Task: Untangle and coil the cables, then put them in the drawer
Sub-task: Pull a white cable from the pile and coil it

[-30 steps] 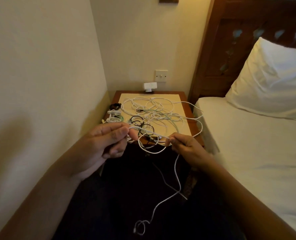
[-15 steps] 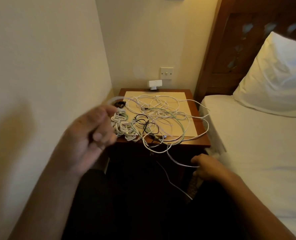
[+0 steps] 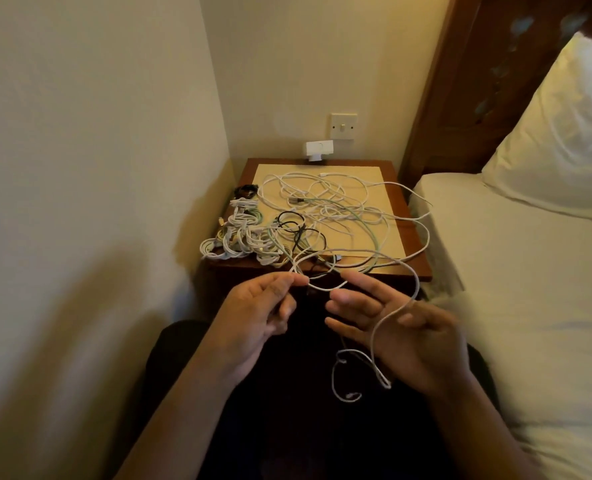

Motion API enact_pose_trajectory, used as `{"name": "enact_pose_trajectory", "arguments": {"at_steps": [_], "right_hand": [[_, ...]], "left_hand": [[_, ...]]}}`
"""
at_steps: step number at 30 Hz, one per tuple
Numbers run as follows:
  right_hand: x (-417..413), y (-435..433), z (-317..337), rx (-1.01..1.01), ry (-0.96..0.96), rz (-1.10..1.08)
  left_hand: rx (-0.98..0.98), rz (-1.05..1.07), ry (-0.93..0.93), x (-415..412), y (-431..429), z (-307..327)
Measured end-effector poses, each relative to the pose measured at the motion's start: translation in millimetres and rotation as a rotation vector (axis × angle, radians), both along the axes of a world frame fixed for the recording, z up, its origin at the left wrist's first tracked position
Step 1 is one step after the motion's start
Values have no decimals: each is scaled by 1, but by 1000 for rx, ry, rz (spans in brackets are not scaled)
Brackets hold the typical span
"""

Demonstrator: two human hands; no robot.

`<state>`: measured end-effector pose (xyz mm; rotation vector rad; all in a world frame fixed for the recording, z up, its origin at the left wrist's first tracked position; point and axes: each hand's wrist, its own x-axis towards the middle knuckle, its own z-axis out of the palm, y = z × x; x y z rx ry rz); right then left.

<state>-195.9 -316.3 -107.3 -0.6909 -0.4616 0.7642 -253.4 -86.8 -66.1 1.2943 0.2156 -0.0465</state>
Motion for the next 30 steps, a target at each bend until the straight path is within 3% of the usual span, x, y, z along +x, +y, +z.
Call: {"name": "enact_pose_trajectory", "arguments": {"at_steps": [3, 6, 9, 12, 15, 18, 21, 25, 27, 30], "right_hand": [[3, -7, 2, -69, -97, 48], [0, -13, 11, -344, -153, 65], [-7, 0, 13, -626, -206, -103], [-4, 17, 5, -869, -370, -453], [-7, 25, -7, -1059, -541, -501], [-32, 38, -7, -1075, -672, -389], [-56, 47, 17, -1045, -876, -268], [-51, 46, 63, -1048, -1093, -259], [-28, 34, 78, -1073, -1113, -362], [10, 14, 86, -1115, -1010, -466]], "left_hand": [[156, 74, -3, -7, 3, -8], [319, 145, -29, -11, 6, -12], [393, 78, -9, -16, 7, -8], [62, -91, 58, -23, 0, 6], [-304, -102, -41, -21, -3, 22], [-290, 22, -172, -4, 3, 22], [81, 138, -225, 10, 7, 9], [490, -128, -214, 6, -6, -12], [453, -277, -162, -2, -9, -14], [187, -476, -106, -14, 2, -9]]}}
